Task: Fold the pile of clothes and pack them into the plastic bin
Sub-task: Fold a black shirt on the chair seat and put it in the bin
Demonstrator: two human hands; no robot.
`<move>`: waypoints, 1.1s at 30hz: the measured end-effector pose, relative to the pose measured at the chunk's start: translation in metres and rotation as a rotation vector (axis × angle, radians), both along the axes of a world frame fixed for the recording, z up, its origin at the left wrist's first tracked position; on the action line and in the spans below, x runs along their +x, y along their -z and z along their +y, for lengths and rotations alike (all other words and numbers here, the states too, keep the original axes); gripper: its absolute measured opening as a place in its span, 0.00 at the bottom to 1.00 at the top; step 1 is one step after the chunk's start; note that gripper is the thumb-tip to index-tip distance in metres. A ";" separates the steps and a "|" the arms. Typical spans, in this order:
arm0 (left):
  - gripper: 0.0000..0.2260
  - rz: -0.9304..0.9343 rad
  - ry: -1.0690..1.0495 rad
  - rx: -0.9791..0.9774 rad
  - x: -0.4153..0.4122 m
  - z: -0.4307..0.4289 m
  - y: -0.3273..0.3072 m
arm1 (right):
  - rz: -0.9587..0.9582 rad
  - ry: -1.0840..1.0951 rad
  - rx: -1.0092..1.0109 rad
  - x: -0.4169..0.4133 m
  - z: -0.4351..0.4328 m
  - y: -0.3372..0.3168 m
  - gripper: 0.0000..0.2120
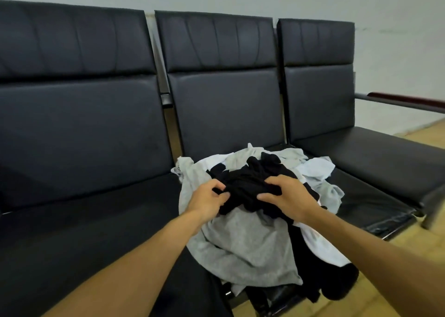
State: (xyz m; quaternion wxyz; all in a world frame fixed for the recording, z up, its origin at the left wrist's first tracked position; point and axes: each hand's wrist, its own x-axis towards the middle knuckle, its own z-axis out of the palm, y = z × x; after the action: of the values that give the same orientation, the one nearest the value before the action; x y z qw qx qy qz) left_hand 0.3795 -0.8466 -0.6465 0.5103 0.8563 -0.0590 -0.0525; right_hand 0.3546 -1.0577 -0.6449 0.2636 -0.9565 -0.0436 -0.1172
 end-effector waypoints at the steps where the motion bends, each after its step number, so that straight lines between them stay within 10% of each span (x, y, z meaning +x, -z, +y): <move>1: 0.06 -0.022 -0.013 -0.034 -0.001 0.002 0.001 | -0.040 0.001 0.018 -0.001 0.003 -0.005 0.14; 16: 0.08 -0.201 -0.353 -0.750 -0.103 0.201 -0.040 | -0.087 -0.411 0.428 -0.036 0.214 -0.053 0.11; 24: 0.08 -0.146 -0.572 -0.238 -0.157 0.296 0.038 | -0.009 -0.532 0.039 -0.051 0.262 0.023 0.14; 33: 0.15 -0.350 -0.380 0.173 -0.140 0.283 0.032 | 0.242 -0.434 0.568 -0.034 0.290 0.020 0.08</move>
State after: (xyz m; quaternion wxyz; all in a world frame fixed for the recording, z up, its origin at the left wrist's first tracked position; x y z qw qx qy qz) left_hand 0.2396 -0.5636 -0.6788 0.4178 0.8886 0.0199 0.1882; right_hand 0.3202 -0.7675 -0.6646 0.5404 -0.8206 -0.1797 0.0479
